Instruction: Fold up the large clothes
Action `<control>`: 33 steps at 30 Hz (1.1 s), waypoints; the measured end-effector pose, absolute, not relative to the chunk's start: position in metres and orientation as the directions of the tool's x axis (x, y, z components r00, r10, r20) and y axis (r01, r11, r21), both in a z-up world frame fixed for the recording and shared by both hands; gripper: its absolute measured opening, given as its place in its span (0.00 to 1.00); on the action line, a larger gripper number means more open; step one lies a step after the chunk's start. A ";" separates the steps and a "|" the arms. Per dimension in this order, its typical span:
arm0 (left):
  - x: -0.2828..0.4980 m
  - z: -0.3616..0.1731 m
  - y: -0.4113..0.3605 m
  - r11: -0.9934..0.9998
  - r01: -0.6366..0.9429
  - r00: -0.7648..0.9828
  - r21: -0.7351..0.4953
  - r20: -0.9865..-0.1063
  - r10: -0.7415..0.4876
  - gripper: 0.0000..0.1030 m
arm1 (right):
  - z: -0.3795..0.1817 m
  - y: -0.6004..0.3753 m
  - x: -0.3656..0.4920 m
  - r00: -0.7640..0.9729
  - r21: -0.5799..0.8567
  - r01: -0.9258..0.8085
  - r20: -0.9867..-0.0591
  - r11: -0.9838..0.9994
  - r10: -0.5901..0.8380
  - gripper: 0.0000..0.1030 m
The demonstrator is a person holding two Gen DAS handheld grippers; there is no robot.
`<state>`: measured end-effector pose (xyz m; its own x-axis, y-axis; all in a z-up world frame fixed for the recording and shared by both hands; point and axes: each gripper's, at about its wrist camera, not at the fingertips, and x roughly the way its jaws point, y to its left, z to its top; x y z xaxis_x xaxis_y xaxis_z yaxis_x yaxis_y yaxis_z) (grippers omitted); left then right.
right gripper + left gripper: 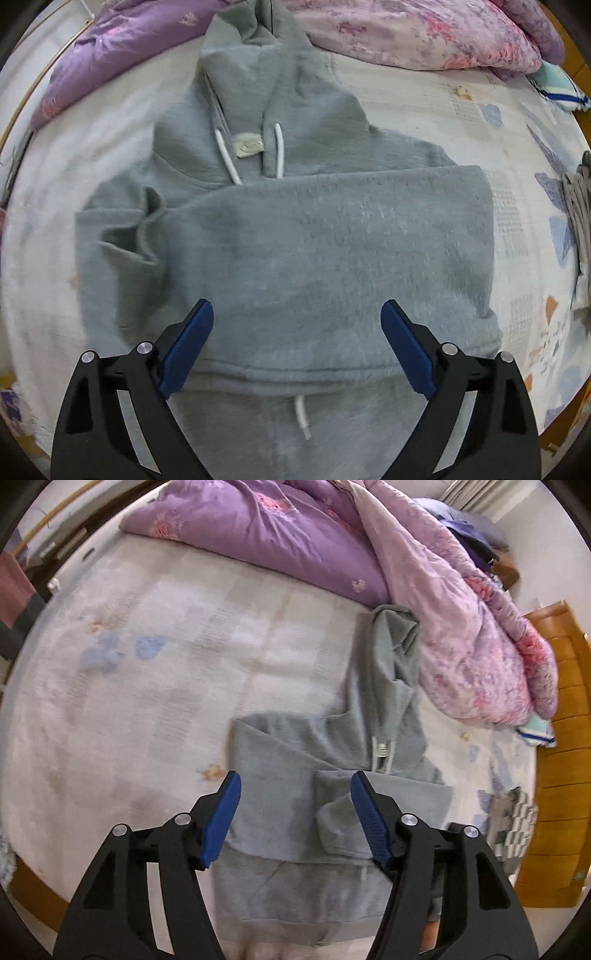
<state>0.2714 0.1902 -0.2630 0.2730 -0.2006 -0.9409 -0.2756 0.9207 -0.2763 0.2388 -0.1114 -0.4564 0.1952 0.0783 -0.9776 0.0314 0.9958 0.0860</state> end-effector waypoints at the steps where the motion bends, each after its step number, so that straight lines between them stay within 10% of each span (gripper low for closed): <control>1: 0.273 -0.266 0.189 0.922 -0.274 0.268 -0.274 -0.942 -0.201 0.61 | -0.463 -0.107 0.239 0.188 0.083 0.023 -0.979 0.996 0.077 0.86; 11: 0.278 -0.284 0.196 0.907 -0.311 0.258 -0.283 -0.944 -0.205 0.61 | -0.482 -0.021 0.246 0.148 0.248 -0.087 -0.955 0.965 0.258 0.86; 24: 0.265 -0.281 0.194 0.911 -0.302 0.297 -0.281 -0.936 -0.191 0.65 | -0.485 -0.133 0.221 0.112 0.102 0.064 -0.989 0.993 0.095 0.86; 33: 0.249 -0.444 0.174 0.909 -0.378 -0.047 -0.177 -0.977 -0.209 0.72 | -0.489 -0.212 0.208 0.119 0.026 0.223 -0.993 0.974 0.000 0.86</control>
